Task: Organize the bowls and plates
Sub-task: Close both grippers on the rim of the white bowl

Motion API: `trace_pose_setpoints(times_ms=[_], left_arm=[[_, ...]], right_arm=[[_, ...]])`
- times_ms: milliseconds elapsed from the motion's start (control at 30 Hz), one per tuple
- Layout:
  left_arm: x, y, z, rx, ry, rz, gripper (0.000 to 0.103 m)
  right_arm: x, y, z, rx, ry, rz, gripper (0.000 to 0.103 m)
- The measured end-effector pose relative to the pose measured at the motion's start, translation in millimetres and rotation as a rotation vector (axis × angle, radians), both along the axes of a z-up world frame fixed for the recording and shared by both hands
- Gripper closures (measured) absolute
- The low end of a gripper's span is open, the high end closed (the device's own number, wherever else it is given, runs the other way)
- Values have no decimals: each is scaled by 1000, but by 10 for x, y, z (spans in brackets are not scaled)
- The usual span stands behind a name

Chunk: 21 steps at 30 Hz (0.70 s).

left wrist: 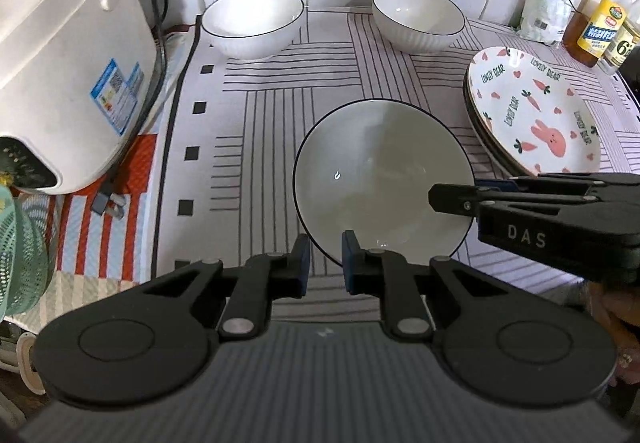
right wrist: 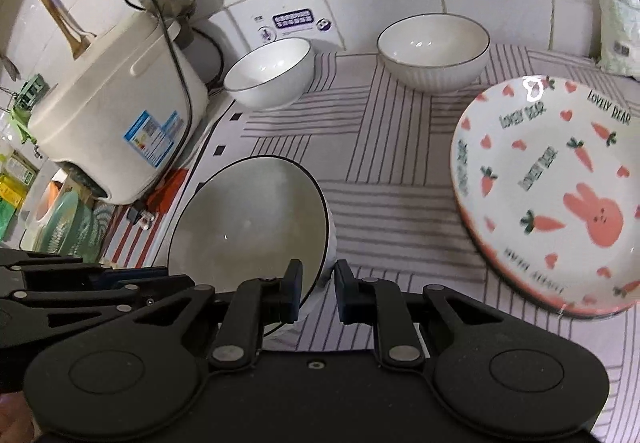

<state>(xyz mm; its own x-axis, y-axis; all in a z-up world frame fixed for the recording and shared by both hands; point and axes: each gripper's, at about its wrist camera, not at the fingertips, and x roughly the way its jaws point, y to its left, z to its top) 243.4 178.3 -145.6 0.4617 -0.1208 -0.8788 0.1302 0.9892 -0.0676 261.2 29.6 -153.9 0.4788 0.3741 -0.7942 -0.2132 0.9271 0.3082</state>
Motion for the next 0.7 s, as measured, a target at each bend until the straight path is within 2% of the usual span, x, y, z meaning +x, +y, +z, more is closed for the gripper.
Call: trace_pose_setpoints(times_ms=[367,467,700], left_arm=[[393,-100,-142,-2,39,12,88],[469,-53,-191,-31,58,39,88],[528,-56,-186,-25,37,48,88]], right_arm=[[376,-19,-131,-75,20,-13,83],[453,-40,-159,-68,32,-24,83],[569,-13,-207,-70,17,-25,82]])
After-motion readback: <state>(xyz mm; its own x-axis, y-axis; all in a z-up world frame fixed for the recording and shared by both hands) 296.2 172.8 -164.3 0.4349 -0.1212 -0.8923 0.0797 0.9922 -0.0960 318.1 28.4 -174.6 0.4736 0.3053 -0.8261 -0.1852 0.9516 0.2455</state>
